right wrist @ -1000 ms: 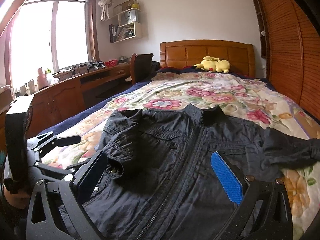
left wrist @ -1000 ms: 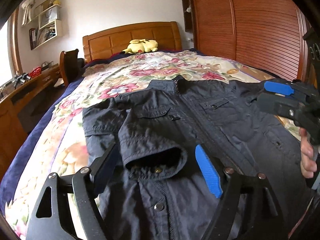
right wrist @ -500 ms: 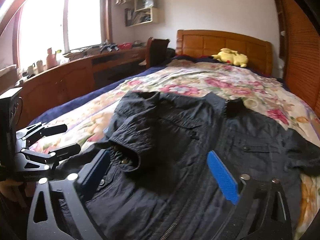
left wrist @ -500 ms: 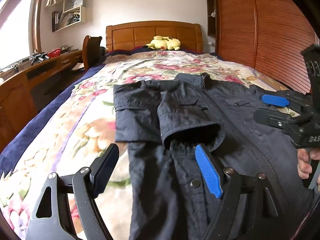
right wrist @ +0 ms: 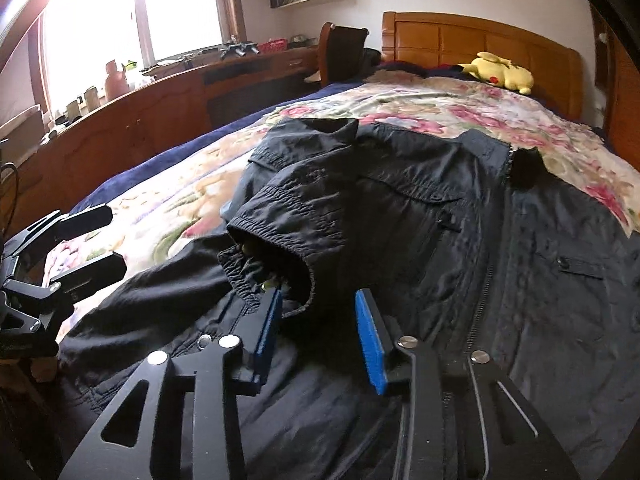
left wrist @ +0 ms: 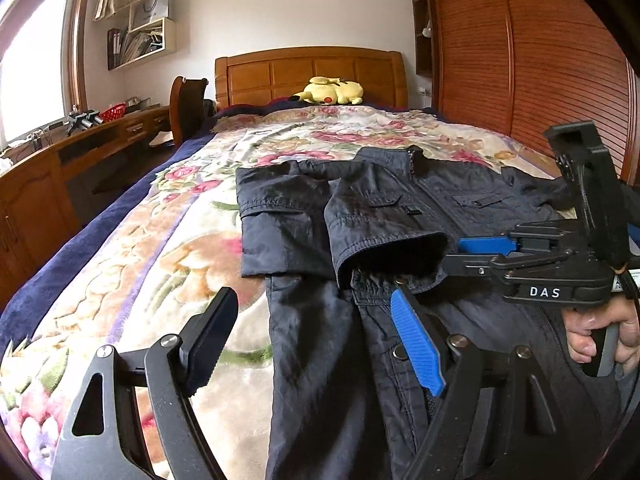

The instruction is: Fold large clothes

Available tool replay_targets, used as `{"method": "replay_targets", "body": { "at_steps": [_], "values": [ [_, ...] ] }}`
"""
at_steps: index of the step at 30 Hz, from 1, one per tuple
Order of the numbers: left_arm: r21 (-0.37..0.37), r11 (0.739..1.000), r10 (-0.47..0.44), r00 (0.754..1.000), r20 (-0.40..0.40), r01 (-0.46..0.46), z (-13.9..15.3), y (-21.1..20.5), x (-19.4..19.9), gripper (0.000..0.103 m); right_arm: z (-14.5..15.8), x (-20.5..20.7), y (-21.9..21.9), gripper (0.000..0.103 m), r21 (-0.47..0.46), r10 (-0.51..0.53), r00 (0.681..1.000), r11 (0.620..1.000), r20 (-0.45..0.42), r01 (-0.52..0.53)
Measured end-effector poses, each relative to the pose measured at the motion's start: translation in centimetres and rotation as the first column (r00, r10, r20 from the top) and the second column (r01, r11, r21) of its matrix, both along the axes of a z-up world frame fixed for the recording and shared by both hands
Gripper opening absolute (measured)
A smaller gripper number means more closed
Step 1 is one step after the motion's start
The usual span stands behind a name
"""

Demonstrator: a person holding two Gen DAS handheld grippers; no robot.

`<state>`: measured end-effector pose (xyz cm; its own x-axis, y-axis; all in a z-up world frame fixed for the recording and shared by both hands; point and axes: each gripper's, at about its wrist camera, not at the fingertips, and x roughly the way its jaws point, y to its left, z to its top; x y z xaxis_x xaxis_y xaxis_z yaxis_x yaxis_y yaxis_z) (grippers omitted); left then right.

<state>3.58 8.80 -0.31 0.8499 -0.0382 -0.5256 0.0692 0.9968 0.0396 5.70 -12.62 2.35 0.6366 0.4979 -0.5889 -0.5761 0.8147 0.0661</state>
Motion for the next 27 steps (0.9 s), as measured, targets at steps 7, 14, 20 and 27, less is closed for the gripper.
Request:
{"method": "replay_targets", "body": {
  "at_steps": [7, 14, 20, 27],
  "values": [
    [0.03, 1.0, 0.001, 1.0, 0.01, -0.002, -0.3, -0.5, -0.2, 0.08, -0.7, 0.0, 0.7, 0.017, -0.027, -0.002, 1.0, 1.0, -0.007, 0.001],
    [0.068, 0.998, 0.006, 0.999, 0.031, -0.008, -0.3, -1.4, -0.6, 0.08, -0.7, -0.3, 0.9, 0.003, -0.021, -0.014, 1.0, 1.0, 0.027, 0.015],
    [0.056, 0.998, -0.01, 0.999, 0.035, 0.008, -0.2, -1.3, -0.7, 0.08, 0.2, -1.4, -0.7, 0.003, 0.035, -0.063, 0.995, 0.998, 0.077, 0.061],
    [0.035, 0.999, -0.031, 0.999, 0.04, 0.03, 0.1, -0.8, -1.1, 0.08, 2.3, -4.3, -3.6, 0.002, 0.073, -0.141, 0.976, 0.989, 0.164, 0.13]
  ]
}}
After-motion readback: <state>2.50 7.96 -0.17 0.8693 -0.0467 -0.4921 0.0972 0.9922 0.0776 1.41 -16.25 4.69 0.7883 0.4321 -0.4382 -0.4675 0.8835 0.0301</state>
